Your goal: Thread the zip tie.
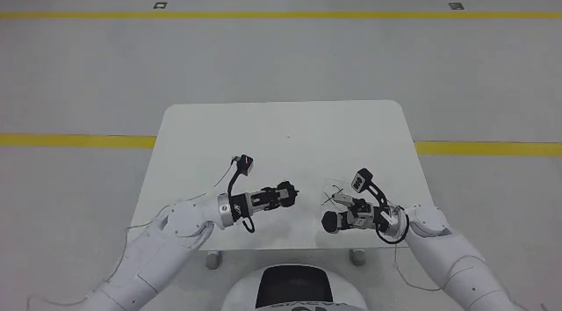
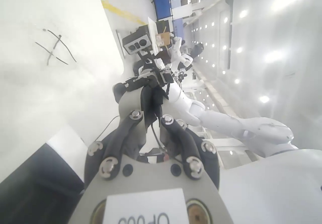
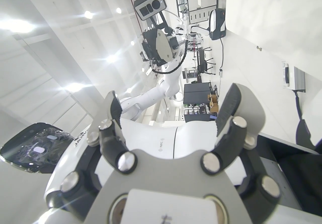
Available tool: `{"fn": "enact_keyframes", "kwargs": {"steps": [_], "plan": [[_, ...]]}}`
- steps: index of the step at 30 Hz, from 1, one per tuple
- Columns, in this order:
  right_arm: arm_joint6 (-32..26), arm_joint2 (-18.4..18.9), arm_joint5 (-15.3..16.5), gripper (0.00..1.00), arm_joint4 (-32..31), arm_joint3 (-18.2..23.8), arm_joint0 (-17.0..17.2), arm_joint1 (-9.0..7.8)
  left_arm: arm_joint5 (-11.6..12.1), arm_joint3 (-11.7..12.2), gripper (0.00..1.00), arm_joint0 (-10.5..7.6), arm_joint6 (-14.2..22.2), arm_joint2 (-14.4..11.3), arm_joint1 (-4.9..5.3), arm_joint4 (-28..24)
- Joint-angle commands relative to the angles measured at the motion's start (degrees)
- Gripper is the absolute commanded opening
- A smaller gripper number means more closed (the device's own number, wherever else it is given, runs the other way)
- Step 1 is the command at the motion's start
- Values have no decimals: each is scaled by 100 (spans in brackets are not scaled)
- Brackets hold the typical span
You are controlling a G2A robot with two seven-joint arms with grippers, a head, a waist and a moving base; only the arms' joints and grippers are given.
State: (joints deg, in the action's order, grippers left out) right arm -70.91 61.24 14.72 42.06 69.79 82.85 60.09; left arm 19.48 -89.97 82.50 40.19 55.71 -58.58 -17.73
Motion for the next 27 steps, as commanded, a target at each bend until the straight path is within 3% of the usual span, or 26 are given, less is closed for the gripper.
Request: {"fn": "enact_keyframes", "kwargs": {"steps": [1,3,6,9,12,13,21,23,25,27], "plan": [[0,0,0,100,0,0,0,0,0,-49,0,109,46,127,11,-31],[329,38,-21,100,-270,24,-33,-13,0,-59,0,189,91,235,16,-78],[1278,184,-407,100,-1196,392,-49,-83,0,-37,0,267,167,358,14,-101],[1908,275,-1075,100,-1986,1124,108,-159,0,-32,0,292,200,405,-3,-63],[2526,290,-1971,100,-2595,1783,298,-204,0,-27,0,297,190,370,-37,-13],[2657,271,-2087,100,-2753,1995,357,-211,0,-27,0,285,234,349,-47,2],[2690,272,-2078,100,-2775,2060,383,-212,0,-28,0,279,250,343,-50,11],[2949,293,-2140,100,-2897,2103,386,-210,0,-28,0,279,250,343,-50,11],[3561,315,-2684,100,-3297,2398,444,-214,0,-28,0,279,250,343,-50,11],[4359,277,-3420,100,-3864,2749,517,-209,0,-28,0,279,250,343,-50,11]]}}
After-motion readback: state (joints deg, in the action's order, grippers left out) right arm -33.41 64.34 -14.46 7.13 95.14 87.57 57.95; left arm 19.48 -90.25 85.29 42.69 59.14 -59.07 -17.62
